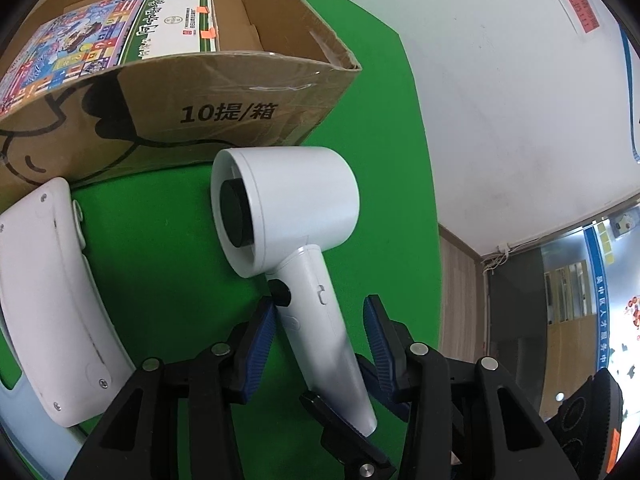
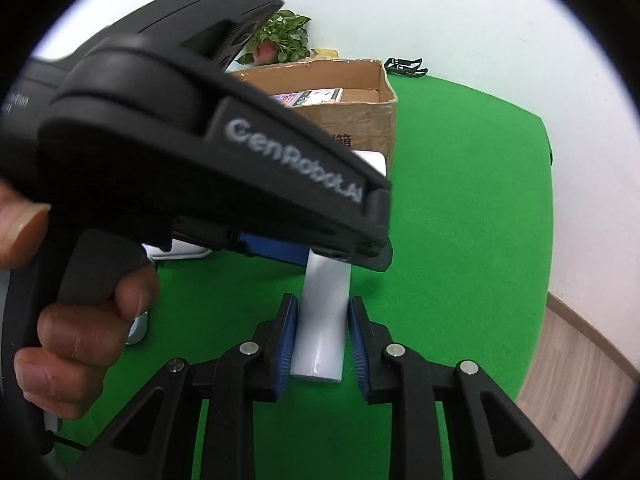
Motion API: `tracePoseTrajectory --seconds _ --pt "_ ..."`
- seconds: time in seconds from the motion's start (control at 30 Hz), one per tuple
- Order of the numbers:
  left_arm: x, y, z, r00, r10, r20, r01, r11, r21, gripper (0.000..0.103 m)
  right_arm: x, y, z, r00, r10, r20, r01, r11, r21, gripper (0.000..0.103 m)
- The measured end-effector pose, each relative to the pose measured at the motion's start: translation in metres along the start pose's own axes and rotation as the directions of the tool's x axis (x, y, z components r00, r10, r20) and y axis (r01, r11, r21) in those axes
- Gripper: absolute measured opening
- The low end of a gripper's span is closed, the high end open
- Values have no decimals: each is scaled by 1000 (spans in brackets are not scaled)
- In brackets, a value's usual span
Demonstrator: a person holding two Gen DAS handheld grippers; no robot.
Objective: Organize objects
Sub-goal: 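Grasp the hair dryer handle with the right gripper and lift it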
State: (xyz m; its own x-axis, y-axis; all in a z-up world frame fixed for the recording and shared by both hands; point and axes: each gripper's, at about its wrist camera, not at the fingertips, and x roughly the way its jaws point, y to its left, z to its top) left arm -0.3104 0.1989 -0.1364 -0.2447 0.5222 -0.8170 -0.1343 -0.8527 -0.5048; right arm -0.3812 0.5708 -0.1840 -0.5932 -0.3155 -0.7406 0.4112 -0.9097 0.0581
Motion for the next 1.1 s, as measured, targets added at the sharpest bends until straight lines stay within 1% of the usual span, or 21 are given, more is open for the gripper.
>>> tracePoseTrajectory --seconds 0.03,0.13,0.23,0.33,0.53,0.73,0.8,0.83,1.0,1.1 --pt "-1 0 0 1000 20 4 -20 1000 5 34 0 0 1 1000 -2 -2 2 1000 0 25" --pt "-3 0 0 1000 23 15 -23 1000 4 33 0 5 3 1000 -24 -6 23 999 -32 25" --pt "-3 -5 -3 999 30 23 -31 1000 5 33 -1 4 5 1000 -27 -9 26 999 -25 24" --pt "-9 -6 0 999 19 38 -20 1000 7 33 -5 7 7 999 -40 6 40 999 -30 24" --pt "-41 -16 6 993 22 112 -27 999 46 32 -23 11 22 997 -50 65 53 997 -49 24" --pt "-74 -27 21 977 38 207 -55 996 75 32 -37 16 46 990 -50 135 61 995 -79 24" --pt "-83 -32 32 972 32 233 -53 995 83 32 -40 17 57 986 -57 155 71 993 -90 24" --pt "-89 -32 30 970 28 242 -50 995 87 32 -41 17 62 985 -59 163 75 993 -93 24" --pt "-115 -39 58 956 11 293 -43 993 105 32 -47 16 97 975 -76 206 99 990 -100 24" --pt "-126 -39 78 947 14 321 -54 992 117 32 -44 16 119 972 -93 218 121 986 -117 24"
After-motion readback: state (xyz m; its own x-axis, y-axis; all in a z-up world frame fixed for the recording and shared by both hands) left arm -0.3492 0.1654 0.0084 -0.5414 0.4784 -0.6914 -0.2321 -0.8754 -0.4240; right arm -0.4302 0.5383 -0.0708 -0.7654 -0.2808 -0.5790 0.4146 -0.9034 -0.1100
